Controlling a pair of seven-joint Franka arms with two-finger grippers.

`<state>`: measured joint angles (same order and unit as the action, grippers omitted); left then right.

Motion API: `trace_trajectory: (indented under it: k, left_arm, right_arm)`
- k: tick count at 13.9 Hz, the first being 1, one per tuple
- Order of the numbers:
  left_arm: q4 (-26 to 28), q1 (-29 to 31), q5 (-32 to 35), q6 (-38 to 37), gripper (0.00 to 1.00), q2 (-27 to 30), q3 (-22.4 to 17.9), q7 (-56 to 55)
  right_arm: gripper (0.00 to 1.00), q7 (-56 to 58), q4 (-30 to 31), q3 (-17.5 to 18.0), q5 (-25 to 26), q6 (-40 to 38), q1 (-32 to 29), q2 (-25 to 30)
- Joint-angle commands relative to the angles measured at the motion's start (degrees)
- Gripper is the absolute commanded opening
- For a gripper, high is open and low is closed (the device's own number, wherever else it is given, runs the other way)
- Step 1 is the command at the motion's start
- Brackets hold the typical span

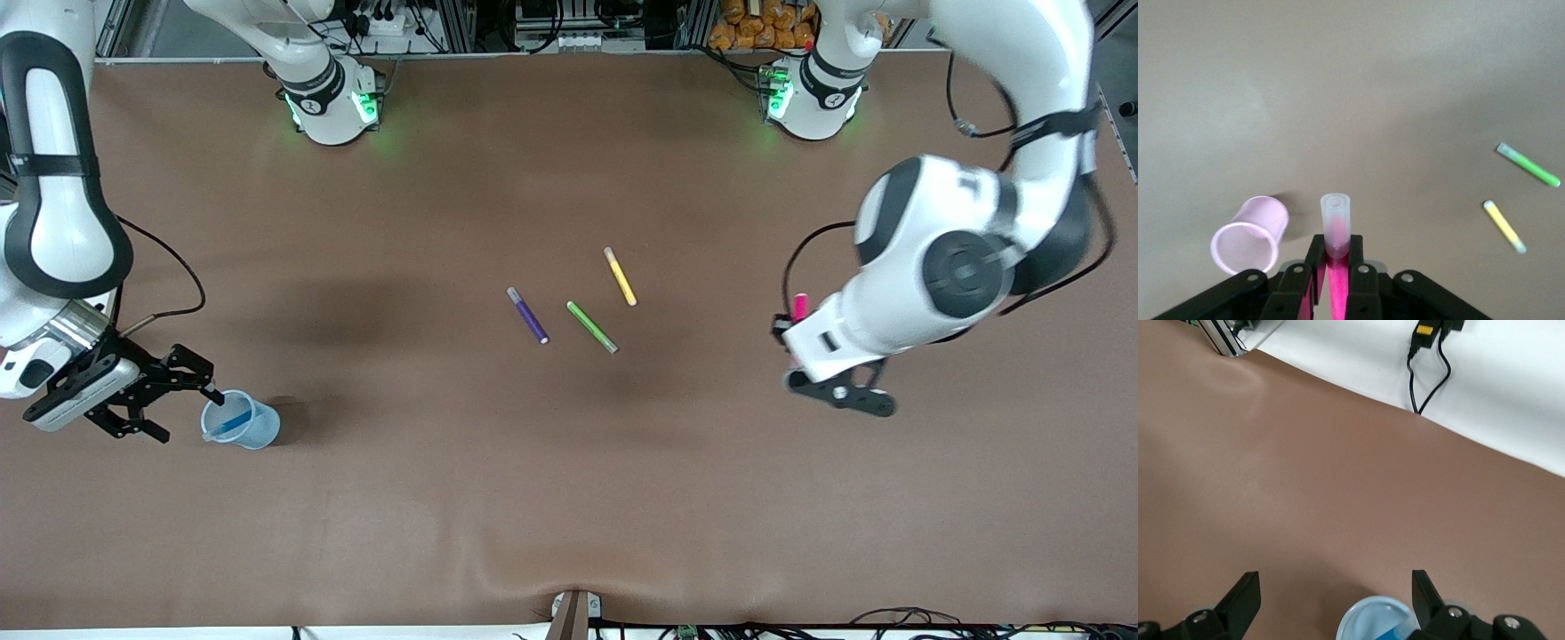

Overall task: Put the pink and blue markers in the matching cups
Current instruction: 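Carry the pink marker over the pink cup while the right gripper withdraws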

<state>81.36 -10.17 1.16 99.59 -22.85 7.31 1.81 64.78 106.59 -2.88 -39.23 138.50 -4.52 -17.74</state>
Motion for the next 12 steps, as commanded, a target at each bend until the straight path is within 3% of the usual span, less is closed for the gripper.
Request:
trace_trajectory:
  k: [1, 5, 8, 12]
  left_arm:
    - [9.0, 4.4, -0.4, 3.0, 0.0, 8.4, 0.8, 7.0]
    - [25.3, 6.7, -1.1, 14.9, 0.0, 19.2, 0.9, 15.3]
    - [31.3, 8.1, -1.2, 19.0, 0.0, 22.3, 0.9, 17.3]
    - [38.5, 10.4, -1.3, 25.9, 0.0, 24.3, 0.9, 20.2]
  right_arm:
    - [1.0, -8.8, 0.5, 0.0, 6.6, -3.9, -0.1, 3.4]
    - [1.0, -21.2, -1.1, 0.0, 15.7, -11.7, -0.1, 6.6]
    - [1.0, -29.8, -3.3, 0.3, 22.4, -18.0, 0.1, 8.7]
    - [1.0, -40.1, -3.9, 0.2, 27.8, -27.4, 0.1, 13.0]
